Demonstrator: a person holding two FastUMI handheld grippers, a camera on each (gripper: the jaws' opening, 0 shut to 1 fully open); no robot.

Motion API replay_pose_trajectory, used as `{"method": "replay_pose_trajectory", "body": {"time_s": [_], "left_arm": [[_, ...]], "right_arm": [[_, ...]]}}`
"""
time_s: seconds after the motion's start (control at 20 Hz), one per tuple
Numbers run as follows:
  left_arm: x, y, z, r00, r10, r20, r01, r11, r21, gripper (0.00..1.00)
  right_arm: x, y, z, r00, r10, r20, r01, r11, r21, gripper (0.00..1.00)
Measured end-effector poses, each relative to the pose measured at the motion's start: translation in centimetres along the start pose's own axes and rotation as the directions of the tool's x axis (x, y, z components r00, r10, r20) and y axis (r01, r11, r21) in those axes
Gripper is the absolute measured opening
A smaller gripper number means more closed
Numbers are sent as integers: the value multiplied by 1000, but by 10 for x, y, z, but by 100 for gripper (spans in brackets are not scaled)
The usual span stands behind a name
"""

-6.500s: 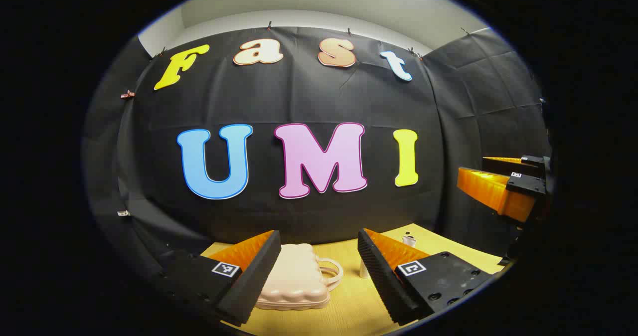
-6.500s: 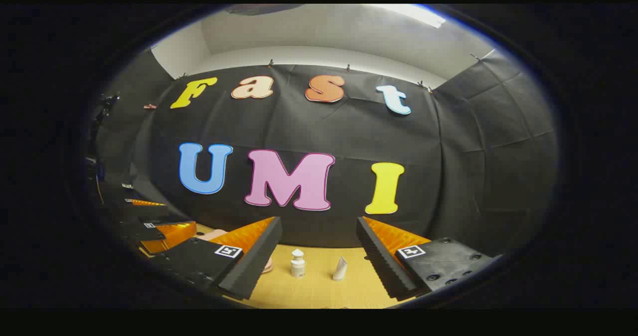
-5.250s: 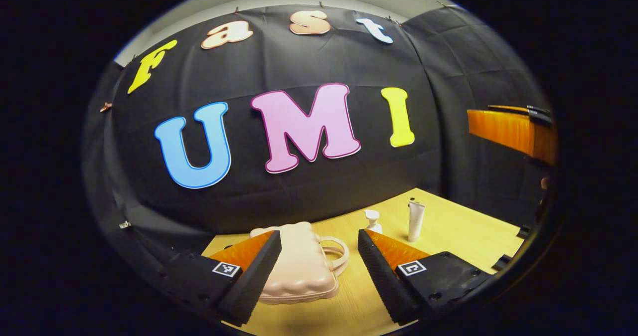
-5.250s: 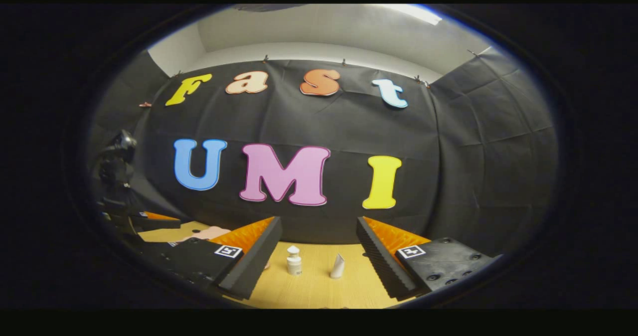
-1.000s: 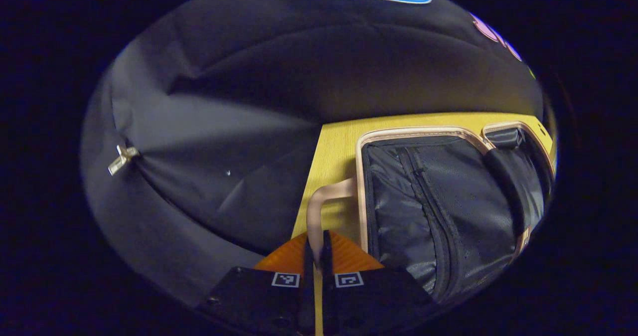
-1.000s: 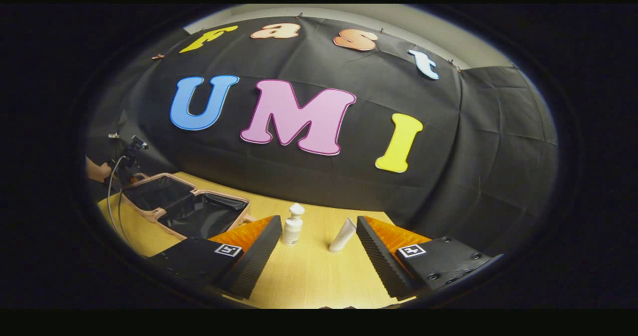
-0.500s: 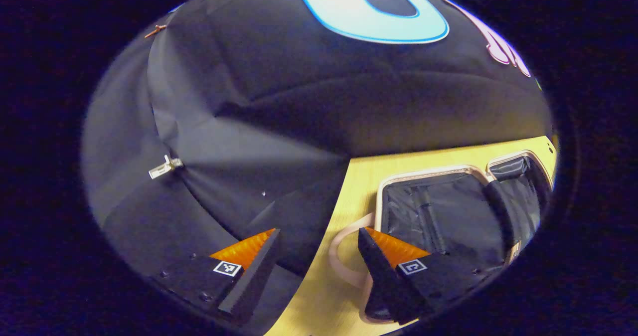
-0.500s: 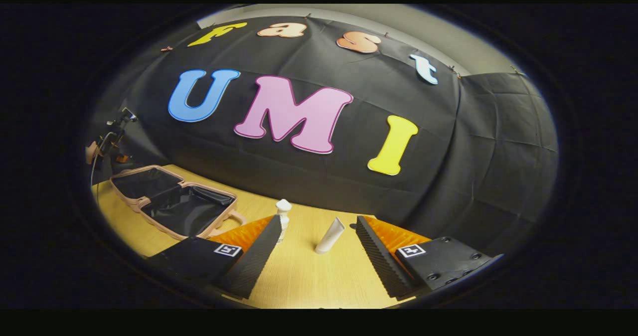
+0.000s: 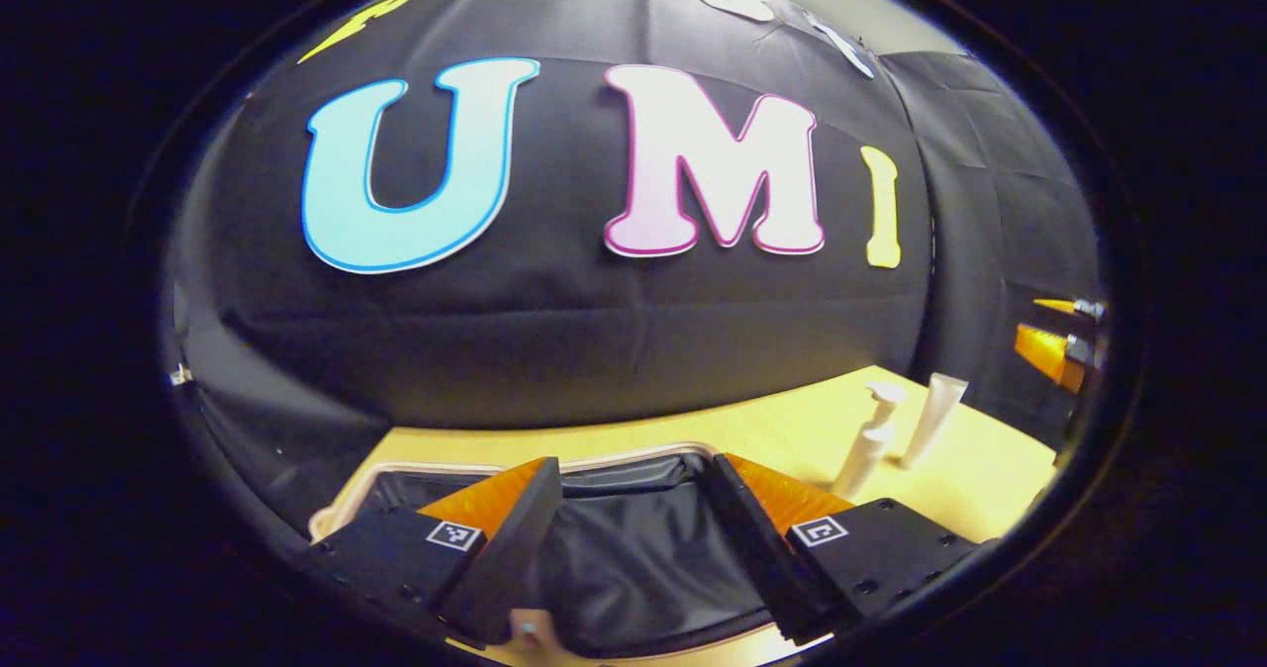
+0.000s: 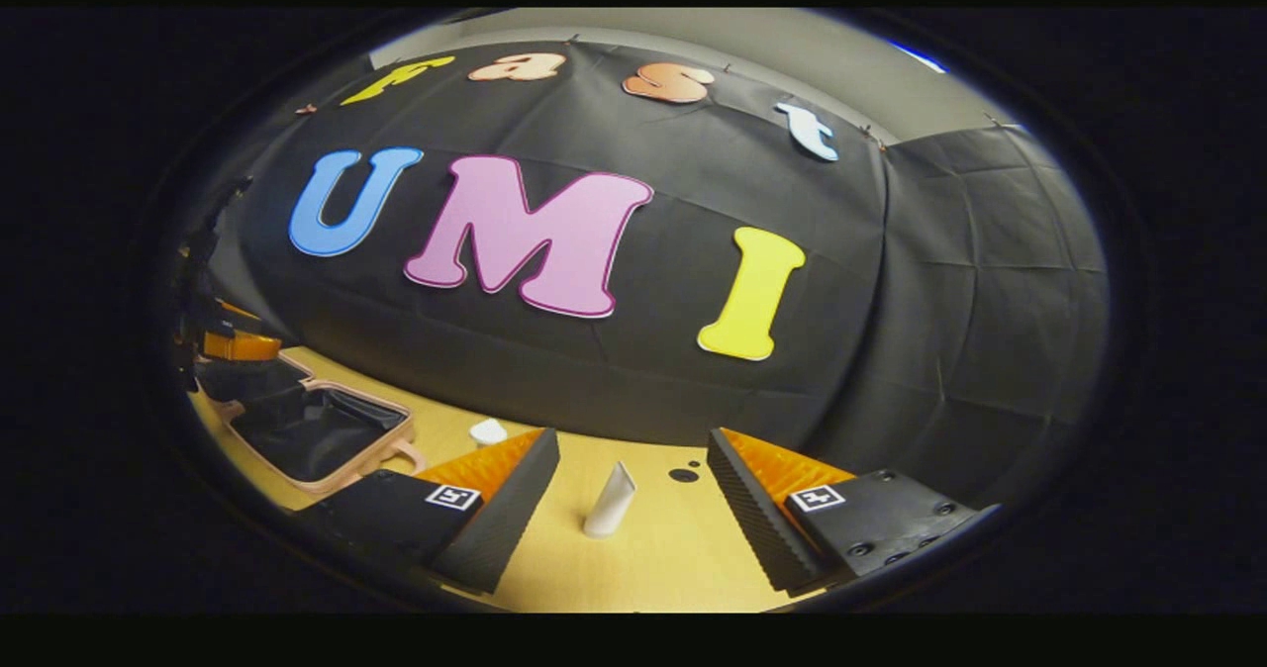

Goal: First open the suitcase, pack the skin care products into it, and then close the suitcase.

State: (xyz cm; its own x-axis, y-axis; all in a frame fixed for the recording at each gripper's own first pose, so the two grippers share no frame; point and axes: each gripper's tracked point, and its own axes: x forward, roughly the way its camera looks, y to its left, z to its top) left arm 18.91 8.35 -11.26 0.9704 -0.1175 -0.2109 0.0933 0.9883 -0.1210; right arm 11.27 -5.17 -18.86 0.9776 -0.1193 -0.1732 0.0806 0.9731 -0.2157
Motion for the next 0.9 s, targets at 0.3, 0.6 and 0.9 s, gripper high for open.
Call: {"method": "replay_pose_trajectory", "body": {"time_s": [0.3, 0.6, 0.9], "left_arm": [[44, -147, -42, 999, -37, -34, 36, 999, -5, 98], [94, -215, -83, 992, -72, -102, 70, 997, -26, 98], [135, -232, -119, 980, -82, -184, 83, 997, 0, 100]], "right_arm": [[31, -9, -68, 995, 35, -94, -31, 998, 47, 97], [48, -16, -140, 979, 80, -187, -62, 993, 102, 97], [71, -1, -190, 952, 153, -266, -113, 981, 159, 98]]}}
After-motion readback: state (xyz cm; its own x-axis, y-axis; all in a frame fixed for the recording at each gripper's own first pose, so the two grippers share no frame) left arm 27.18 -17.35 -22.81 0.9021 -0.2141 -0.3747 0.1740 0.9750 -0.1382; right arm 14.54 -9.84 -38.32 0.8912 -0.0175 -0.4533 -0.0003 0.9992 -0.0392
